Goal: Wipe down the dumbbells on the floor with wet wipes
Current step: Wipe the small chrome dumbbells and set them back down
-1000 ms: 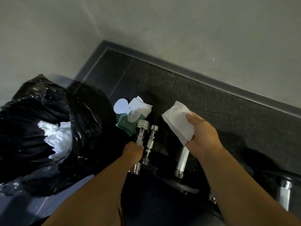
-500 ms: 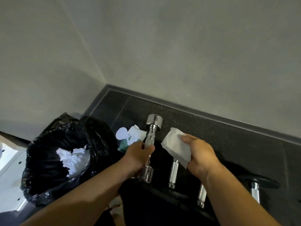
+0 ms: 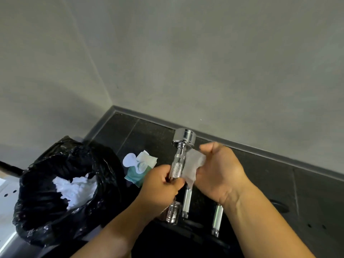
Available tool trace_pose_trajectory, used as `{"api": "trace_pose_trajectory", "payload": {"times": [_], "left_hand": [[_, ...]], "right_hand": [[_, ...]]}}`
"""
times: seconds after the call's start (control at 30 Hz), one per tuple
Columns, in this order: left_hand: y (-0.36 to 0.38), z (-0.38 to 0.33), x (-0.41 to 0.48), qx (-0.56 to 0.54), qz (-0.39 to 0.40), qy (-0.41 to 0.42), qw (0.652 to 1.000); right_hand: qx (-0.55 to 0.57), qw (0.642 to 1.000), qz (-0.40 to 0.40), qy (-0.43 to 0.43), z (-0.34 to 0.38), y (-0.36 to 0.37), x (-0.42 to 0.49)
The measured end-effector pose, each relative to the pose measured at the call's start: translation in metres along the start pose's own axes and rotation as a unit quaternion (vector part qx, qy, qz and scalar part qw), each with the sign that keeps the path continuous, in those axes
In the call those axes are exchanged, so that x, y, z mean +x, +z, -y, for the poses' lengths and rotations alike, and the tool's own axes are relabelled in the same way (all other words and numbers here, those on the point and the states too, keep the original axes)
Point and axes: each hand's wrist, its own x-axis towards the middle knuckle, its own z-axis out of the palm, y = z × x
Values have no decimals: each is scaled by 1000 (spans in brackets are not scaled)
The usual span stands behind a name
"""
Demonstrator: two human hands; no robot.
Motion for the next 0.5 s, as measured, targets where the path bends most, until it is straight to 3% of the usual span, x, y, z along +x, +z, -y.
{"api": "trace_pose_trajectory", "payload": {"times": [0.1,0.23,0.3,0.43,0.5], "left_hand": [[-1,-2,8,39,-19,45,998],[-2,-10,17,6,-43,69,997],[1,-11,20,-27,-63,71,995],[5,-12,25,-61,-65,73,993],[3,-13,27,-48,-71,90,992]], "right_hand": [[17,999,7,-44,-1,3,1],[-155,962,-107,-197,-23,15,16],[-187,940,-131,-252,-29,24,25],[-275,899,-193,-281,-31,33,50],[-286,896,-207,-268,-24,36,59]]}}
